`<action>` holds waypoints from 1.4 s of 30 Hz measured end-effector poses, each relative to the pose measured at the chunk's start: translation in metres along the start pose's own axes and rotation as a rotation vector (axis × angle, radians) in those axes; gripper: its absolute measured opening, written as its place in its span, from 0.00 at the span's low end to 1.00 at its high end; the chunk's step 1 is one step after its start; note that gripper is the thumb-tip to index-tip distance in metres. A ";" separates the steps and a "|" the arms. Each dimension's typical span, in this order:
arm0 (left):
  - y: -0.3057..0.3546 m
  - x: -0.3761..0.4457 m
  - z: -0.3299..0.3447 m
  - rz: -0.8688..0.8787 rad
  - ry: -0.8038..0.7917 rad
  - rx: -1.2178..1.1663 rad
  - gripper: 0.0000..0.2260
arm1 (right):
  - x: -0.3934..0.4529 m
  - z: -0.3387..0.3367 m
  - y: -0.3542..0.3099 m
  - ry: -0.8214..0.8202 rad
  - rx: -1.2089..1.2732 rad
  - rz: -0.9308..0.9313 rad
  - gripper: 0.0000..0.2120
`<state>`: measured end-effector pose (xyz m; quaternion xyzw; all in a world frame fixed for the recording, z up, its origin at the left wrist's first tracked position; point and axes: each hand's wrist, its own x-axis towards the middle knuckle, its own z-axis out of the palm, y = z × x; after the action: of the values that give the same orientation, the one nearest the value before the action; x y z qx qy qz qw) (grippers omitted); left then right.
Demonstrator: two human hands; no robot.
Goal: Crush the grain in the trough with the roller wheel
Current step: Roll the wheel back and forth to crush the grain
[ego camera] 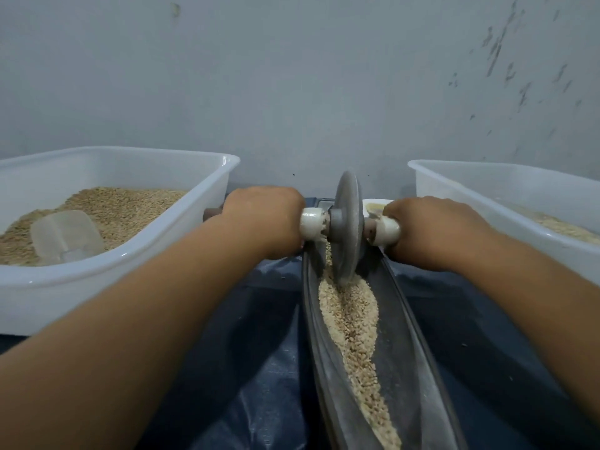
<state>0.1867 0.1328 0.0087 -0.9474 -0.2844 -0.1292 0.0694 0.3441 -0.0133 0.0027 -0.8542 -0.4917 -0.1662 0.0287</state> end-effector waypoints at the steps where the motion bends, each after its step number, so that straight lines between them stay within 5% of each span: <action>1: -0.002 0.001 -0.002 0.027 -0.081 -0.011 0.11 | 0.000 -0.005 0.003 -0.146 0.049 -0.022 0.08; 4: -0.003 0.002 -0.005 0.062 -0.246 -0.057 0.11 | -0.002 -0.014 0.005 -0.341 0.139 -0.021 0.09; 9: 0.002 0.000 0.001 -0.010 -0.010 -0.008 0.09 | -0.002 0.001 -0.007 0.144 -0.072 0.007 0.07; 14: 0.001 -0.006 -0.017 0.113 -0.395 -0.075 0.09 | -0.007 -0.026 0.003 -0.485 0.187 -0.049 0.18; 16: 0.003 -0.008 -0.021 0.115 -0.460 -0.071 0.10 | -0.011 -0.030 0.003 -0.545 0.191 -0.047 0.21; 20: 0.003 -0.002 -0.009 0.041 -0.272 -0.083 0.09 | -0.003 -0.009 -0.003 -0.106 0.012 -0.028 0.07; 23: -0.001 0.003 0.000 0.022 -0.091 -0.050 0.10 | 0.000 0.003 -0.003 0.131 -0.076 -0.012 0.10; 32: 0.003 -0.011 -0.009 0.060 -0.173 -0.025 0.12 | -0.013 -0.004 -0.001 -0.151 0.033 -0.017 0.07; 38: 0.012 -0.050 -0.020 0.059 -0.193 -0.045 0.11 | -0.048 -0.017 -0.012 -0.184 0.023 0.003 0.06; 42: 0.018 -0.080 -0.039 0.103 -0.238 -0.035 0.13 | -0.078 -0.047 -0.015 -0.379 0.168 -0.025 0.10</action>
<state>0.1241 0.0677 0.0224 -0.9705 -0.2393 -0.0170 0.0251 0.2834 -0.0808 0.0208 -0.8586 -0.5111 0.0388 0.0046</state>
